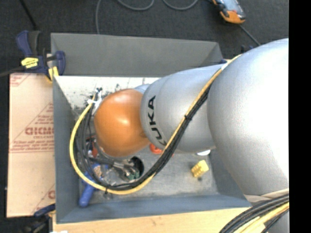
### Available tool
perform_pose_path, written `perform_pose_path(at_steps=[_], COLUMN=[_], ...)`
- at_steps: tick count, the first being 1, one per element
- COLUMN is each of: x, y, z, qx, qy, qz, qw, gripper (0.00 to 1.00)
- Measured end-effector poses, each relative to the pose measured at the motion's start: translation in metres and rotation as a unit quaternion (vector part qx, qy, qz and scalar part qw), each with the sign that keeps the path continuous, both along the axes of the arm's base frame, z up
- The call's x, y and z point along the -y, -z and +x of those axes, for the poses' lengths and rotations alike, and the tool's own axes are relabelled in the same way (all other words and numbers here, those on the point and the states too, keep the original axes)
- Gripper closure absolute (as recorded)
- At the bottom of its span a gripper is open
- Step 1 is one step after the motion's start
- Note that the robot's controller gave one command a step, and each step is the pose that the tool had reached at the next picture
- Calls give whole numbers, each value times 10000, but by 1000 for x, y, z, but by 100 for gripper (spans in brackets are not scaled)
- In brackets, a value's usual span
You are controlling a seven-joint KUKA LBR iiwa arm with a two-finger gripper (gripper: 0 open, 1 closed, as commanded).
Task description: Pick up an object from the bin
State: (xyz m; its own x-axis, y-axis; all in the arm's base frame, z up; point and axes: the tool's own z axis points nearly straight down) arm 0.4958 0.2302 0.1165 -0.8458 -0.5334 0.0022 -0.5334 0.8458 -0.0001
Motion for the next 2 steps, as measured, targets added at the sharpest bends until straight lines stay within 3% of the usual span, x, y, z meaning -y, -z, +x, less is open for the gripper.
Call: perform_pose_path(at_steps=[1,2], x=[-5,10], y=[-10,50], z=[6,7], qx=[34,-8], qy=[-1005,-1070], qz=[17,8], qw=[9949,9943], gripper=[0,0])
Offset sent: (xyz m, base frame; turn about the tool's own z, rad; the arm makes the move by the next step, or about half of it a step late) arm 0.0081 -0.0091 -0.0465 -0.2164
